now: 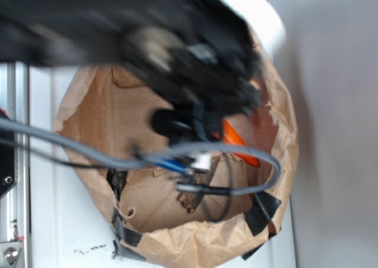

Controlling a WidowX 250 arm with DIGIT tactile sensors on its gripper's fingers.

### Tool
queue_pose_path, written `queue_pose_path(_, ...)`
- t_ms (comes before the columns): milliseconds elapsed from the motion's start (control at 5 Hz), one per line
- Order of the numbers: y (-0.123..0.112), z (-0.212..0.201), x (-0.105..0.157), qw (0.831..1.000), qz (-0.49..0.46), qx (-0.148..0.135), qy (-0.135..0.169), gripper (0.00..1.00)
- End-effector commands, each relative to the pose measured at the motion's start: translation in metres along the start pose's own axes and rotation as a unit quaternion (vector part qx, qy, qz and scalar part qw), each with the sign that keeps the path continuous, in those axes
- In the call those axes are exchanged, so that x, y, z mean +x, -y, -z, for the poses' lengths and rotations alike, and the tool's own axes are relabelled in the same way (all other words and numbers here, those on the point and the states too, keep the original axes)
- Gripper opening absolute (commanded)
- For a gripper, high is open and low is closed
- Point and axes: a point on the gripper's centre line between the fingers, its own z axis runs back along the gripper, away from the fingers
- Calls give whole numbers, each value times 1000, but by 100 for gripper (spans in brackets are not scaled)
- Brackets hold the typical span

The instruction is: Grab the carrot.

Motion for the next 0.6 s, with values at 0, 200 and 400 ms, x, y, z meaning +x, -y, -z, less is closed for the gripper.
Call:
queue_pose_path(0,10,68,5,997,59,53,21,100)
queue_pose_path(200,4,76,-1,997,64,50,11,100)
queue_pose_path(400,-12,89,5,998,51,47,-11,100)
